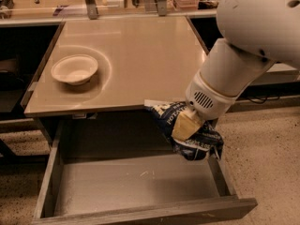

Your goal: Place blue chip bag into top drawer

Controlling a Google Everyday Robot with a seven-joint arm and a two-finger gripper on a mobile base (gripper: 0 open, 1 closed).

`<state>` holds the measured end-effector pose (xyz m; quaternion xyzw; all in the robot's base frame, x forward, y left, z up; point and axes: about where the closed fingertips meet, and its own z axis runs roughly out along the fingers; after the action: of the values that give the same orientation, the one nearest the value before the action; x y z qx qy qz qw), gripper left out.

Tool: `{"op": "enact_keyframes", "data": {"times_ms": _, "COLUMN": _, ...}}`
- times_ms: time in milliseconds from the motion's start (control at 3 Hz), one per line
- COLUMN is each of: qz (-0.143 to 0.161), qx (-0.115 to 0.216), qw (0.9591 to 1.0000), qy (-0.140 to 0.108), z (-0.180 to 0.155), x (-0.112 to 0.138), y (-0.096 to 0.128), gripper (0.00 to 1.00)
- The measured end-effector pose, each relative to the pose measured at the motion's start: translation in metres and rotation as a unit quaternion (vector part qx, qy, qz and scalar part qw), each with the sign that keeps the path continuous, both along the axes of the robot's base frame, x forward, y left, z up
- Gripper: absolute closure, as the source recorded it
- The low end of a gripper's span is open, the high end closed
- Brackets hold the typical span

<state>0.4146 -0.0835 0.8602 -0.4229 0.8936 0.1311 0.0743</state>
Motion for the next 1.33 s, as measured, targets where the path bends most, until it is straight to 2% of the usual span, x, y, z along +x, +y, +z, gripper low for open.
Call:
{"op": "enact_keyframes", "data": {"times_ms": 333, "qz": -0.002, "qx": 0.038, "qw": 0.9981, "qy": 0.049, "z": -0.045, "x": -0.02, "y": 0.03, "gripper": 1.0}}
{"op": "enact_keyframes", "data": {"times_ms": 667, "qz": -0.019, "qx": 0.055, "qw": 0.994, "qy": 0.093, "z": -0.094, "x": -0.03, "y": 0.048, "gripper": 1.0}}
{"op": "enact_keyframes", "data": {"times_ms": 1333, "qz": -0.052, "qx": 0.07, "qw": 0.985, "qy": 0.149, "z": -0.158, "x": -0.044, "y": 0.06, "gripper": 1.0}}
